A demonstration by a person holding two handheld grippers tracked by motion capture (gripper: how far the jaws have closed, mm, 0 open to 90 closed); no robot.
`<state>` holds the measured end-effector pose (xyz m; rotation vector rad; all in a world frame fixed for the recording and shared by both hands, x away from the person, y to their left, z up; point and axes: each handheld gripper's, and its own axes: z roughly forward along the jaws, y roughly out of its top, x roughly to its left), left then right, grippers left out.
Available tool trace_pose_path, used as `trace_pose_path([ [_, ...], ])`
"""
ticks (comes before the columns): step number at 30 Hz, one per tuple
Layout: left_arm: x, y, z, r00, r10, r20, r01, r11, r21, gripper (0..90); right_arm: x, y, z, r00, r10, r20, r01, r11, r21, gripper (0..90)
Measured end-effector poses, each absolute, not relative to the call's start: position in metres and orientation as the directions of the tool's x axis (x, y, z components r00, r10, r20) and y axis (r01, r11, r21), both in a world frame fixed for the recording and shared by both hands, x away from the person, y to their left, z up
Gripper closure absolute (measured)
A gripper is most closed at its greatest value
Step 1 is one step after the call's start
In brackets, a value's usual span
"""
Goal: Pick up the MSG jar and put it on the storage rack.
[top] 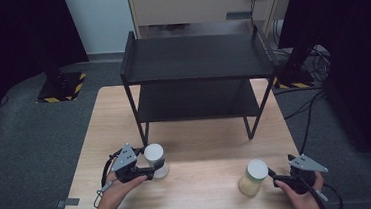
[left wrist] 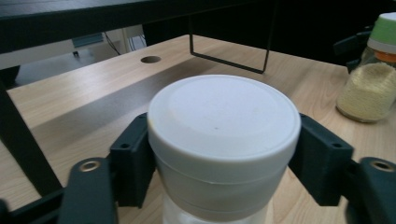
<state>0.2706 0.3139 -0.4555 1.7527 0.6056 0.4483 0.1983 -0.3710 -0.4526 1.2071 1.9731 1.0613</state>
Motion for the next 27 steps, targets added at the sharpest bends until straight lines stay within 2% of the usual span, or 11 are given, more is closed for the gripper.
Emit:
trace_pose_path([
  [27,0.267,0.320,-0.432,0.813,0.582,0.003,0.151,-0.216,0.965,32.5,0.200,-0.368,-0.451,-0.421,0.903,-0.081,0.430,0.278,0.859,7.4],
])
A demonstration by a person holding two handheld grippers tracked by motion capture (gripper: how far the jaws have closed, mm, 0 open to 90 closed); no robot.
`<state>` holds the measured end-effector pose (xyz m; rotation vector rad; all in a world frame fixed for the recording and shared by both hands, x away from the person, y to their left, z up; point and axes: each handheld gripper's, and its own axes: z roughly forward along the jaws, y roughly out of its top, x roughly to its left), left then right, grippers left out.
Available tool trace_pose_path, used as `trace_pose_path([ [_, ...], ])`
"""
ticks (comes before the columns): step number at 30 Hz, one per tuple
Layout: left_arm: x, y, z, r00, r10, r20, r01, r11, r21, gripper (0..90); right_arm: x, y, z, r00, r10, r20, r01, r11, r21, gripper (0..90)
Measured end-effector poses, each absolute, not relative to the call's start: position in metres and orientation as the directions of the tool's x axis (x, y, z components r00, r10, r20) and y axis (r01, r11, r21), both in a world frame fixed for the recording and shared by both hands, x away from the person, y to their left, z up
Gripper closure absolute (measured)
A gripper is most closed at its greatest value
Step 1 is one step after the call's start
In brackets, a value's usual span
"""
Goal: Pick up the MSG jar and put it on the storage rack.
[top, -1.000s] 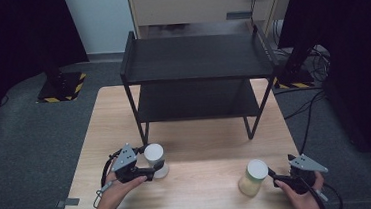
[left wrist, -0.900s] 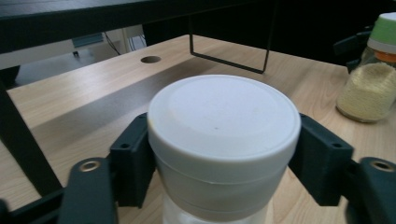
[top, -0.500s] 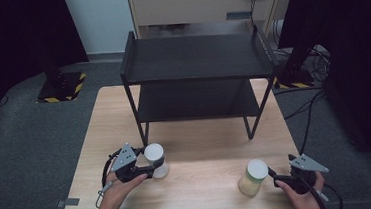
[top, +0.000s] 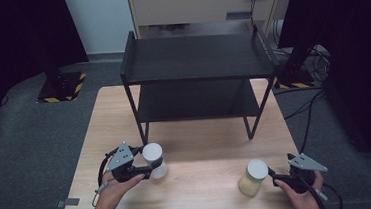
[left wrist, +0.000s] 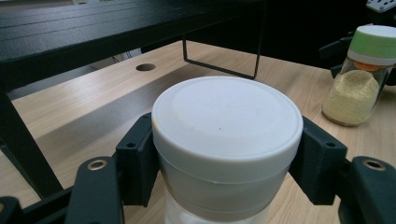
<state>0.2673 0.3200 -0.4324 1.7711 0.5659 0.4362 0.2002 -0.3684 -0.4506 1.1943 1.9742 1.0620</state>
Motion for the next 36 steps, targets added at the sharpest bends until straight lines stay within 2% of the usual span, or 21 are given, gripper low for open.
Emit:
trace_pose_path([
  [26,0.266,0.317,-0.406,0.829,0.558,0.025,0.153,-0.270,0.951,32.5,0.206,-0.366,-0.453,-0.431,0.901,-0.054,0.432,0.258,0.864,7.0],
  [36,0.263,0.308,-0.385,0.839,0.542,0.046,0.140,-0.298,0.944,32.5,0.207,-0.368,-0.454,-0.425,0.904,-0.047,0.441,0.252,0.861,6.9],
])
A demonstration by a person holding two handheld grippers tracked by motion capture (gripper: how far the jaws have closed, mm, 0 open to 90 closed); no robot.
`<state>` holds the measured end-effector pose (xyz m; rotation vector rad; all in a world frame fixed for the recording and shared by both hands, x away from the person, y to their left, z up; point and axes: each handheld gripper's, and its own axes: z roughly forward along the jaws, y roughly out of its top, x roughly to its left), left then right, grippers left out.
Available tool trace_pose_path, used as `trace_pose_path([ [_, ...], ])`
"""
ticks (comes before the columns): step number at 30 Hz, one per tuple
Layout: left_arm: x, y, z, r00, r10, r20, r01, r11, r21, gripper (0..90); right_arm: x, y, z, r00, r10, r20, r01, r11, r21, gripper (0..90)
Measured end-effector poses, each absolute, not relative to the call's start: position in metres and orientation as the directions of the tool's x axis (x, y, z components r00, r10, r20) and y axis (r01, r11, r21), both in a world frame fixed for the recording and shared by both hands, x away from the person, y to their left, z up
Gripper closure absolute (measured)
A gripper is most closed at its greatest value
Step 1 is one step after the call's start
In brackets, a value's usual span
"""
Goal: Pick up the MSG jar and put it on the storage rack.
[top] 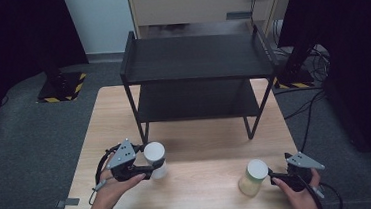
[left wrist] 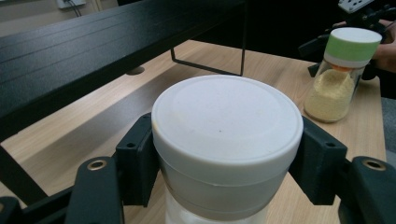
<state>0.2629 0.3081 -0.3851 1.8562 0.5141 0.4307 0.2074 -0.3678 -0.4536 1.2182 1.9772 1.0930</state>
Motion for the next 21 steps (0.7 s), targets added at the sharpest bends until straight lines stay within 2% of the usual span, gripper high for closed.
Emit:
trace_pose_path([
  [7,0.263,0.305,-0.370,0.844,0.534,0.057,0.135,-0.313,0.940,32.5,0.209,-0.367,-0.455,-0.429,0.902,-0.038,0.445,0.248,0.861,6.9],
  [15,0.268,0.301,-0.351,0.876,0.481,0.027,0.133,-0.296,0.946,32.5,0.208,-0.366,-0.454,-0.426,0.903,-0.045,0.447,0.253,0.858,6.9],
  [21,0.272,0.294,-0.339,0.894,0.445,0.049,0.107,-0.318,0.942,32.5,0.207,-0.365,-0.454,-0.426,0.904,-0.048,0.447,0.256,0.857,6.9],
])
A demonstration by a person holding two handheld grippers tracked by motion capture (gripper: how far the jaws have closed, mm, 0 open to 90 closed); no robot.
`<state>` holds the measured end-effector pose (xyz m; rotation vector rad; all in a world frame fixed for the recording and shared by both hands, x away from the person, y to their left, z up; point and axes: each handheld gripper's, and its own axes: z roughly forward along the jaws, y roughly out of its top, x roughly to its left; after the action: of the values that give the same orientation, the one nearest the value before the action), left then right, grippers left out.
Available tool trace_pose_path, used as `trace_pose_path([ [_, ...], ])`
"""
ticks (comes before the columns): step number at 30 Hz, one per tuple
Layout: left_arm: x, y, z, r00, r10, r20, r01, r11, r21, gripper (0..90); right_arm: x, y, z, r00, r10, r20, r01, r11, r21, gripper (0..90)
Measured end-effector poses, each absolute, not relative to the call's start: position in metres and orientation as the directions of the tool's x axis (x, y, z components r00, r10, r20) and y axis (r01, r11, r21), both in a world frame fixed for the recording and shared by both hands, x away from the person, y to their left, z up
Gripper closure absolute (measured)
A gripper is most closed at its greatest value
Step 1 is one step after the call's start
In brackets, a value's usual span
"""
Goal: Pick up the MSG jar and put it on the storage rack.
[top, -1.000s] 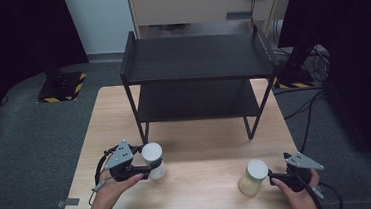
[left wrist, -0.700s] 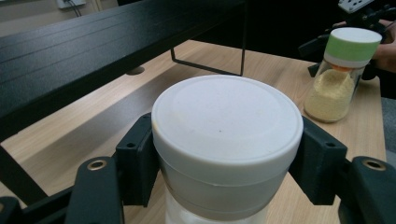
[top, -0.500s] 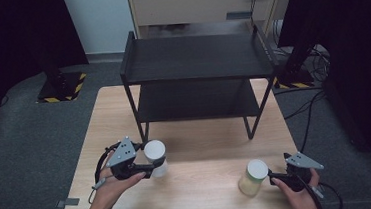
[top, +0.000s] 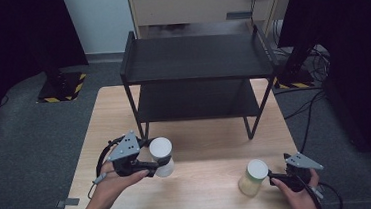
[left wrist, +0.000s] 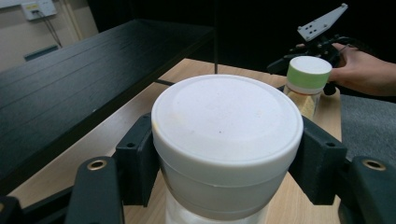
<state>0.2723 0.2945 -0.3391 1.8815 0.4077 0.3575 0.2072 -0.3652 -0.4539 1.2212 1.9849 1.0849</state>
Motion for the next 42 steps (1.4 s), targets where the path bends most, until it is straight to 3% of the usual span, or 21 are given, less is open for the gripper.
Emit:
trace_pose_path([
  [26,0.292,0.281,-0.279,0.930,0.360,0.076,0.053,-0.337,0.940,32.5,0.207,-0.364,-0.454,-0.429,0.901,-0.056,0.448,0.266,0.854,6.9],
  [42,0.303,0.284,-0.251,0.939,0.340,0.049,0.062,-0.309,0.949,32.5,0.207,-0.363,-0.454,-0.429,0.902,-0.057,0.446,0.266,0.854,7.0],
])
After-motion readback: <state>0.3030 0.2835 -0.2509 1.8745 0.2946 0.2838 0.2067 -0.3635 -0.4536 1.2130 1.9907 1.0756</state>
